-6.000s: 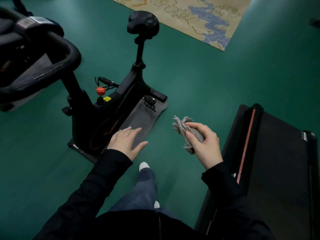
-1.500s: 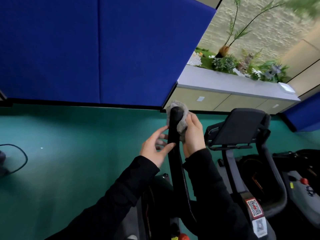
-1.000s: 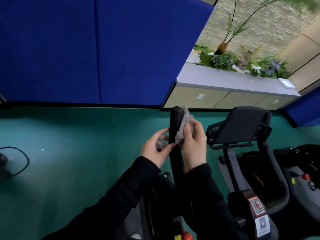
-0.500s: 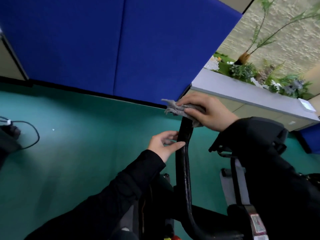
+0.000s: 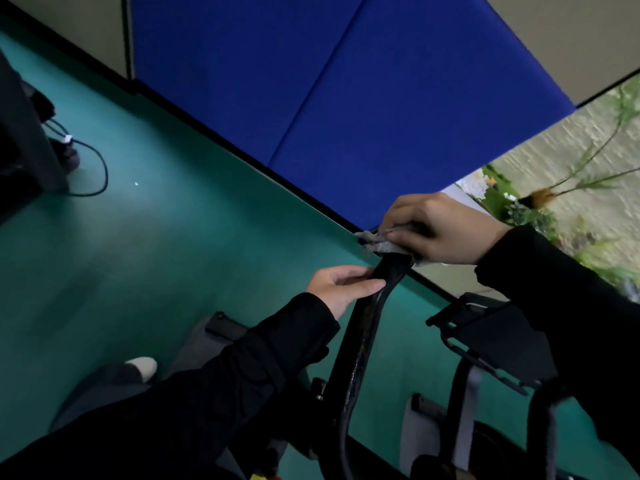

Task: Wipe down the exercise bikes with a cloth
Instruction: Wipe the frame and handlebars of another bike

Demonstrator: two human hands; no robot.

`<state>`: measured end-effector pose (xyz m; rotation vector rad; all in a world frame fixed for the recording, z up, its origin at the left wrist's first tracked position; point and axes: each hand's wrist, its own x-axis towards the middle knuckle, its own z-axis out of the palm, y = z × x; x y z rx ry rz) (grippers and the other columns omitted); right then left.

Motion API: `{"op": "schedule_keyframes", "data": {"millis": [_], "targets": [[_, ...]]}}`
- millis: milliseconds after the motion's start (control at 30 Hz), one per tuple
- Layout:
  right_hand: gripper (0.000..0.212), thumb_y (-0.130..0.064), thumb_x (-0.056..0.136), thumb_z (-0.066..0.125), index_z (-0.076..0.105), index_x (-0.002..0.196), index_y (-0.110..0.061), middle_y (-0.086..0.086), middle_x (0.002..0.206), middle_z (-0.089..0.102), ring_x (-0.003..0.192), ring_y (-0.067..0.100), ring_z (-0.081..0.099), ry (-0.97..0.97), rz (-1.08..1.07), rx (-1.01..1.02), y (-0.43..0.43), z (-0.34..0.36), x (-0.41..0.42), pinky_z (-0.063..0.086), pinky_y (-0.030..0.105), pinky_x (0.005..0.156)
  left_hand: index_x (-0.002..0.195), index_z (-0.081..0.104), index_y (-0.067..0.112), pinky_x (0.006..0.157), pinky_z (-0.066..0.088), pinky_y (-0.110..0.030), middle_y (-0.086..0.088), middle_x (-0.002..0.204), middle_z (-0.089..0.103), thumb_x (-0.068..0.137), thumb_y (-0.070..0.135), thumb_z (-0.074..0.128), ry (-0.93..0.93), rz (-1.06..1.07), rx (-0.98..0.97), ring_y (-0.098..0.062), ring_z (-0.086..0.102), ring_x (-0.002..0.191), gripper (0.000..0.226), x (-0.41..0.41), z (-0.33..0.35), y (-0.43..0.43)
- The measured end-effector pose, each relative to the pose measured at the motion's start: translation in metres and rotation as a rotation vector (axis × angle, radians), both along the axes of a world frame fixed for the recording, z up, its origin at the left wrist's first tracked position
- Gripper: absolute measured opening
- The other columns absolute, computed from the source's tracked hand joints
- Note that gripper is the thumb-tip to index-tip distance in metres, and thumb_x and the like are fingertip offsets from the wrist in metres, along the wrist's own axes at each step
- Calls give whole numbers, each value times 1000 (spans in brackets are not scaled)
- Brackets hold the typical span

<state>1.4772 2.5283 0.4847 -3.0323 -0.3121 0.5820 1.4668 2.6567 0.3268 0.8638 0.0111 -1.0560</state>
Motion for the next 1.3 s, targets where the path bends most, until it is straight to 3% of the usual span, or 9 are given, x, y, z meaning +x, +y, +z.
{"op": "schedule_keyframes", "data": {"millis": [200, 300, 433, 567, 733, 867, 1033, 1167, 1300], "targets": [[19, -28, 89, 53, 69, 94, -21, -1, 98, 64, 86, 24, 60, 184, 110, -196, 14, -6, 4, 49, 40, 75, 91, 63, 5, 49, 40, -5, 8, 65, 65, 76, -5, 69, 21, 76, 1, 7, 58, 49, 19, -5, 2, -2], [16, -26, 90, 54, 69, 93, -23, -1, 93, 68, 85, 21, 61, 252, -15, -197, 10, 3, 17, 49, 37, 78, 88, 65, 8, 51, 41, -5, 13, 57, 67, 77, -5, 68, -7, 67, -29, 6, 60, 52, 17, -7, 2, -2], [14, -25, 90, 54, 69, 88, -24, 0, 88, 69, 87, 22, 61, 177, -173, -163, 6, 0, 16, 49, 38, 80, 99, 66, 0, 55, 44, -7, 5, 71, 68, 77, -4, 69, -28, 69, -22, 4, 62, 56, 23, -6, 3, -3], [14, -24, 91, 54, 67, 91, -21, -2, 95, 59, 88, 22, 57, 70, -38, -150, 11, -8, -7, 48, 40, 78, 100, 64, 0, 54, 42, -6, 1, 79, 64, 76, -3, 70, -45, 58, 7, 2, 60, 59, 24, -3, 4, -2], [15, -25, 91, 59, 60, 77, -31, -7, 79, 64, 78, 14, 56, 76, -315, -20, -1, -3, 8, 38, 22, 69, 103, 65, -1, 62, 45, -10, -2, 83, 64, 77, -1, 70, -105, 19, 27, -6, 59, 70, 26, 0, 5, 1], [21, -28, 90, 60, 63, 70, -30, -13, 71, 61, 76, 7, 53, 26, -682, 218, -9, -12, 7, 39, 26, 77, 95, 66, 7, 59, 42, -7, 1, 79, 61, 77, 0, 71, -186, -13, 43, -4, 56, 67, 20, 3, 8, 5], [24, -35, 93, 55, 67, 91, -15, 8, 95, 71, 95, 28, 64, -325, -1054, 435, -1, -25, -16, 50, 45, 91, 98, 64, 9, 63, 41, -11, -2, 89, 61, 79, 4, 71, -267, -88, 89, -10, 54, 78, 20, 9, 13, 8], [21, -34, 95, 51, 61, 99, -17, -2, 87, 62, 86, 19, 56, -796, -1215, 337, 35, -49, -33, 40, 28, 75, 93, 65, 13, 56, 41, -5, 6, 83, 61, 81, 4, 68, -297, -161, 80, 3, 57, 65, 15, 15, 16, 11], [23, -31, 97, 48, 49, 98, -8, 10, 89, 60, 82, 24, 53, -1017, -1458, 357, 73, -74, -42, 29, 28, 66, 94, 65, 21, 65, 42, -19, 8, 85, 63, 88, 11, 62, -357, -283, 95, -5, 57, 75, 12, 26, 17, 15]]}}
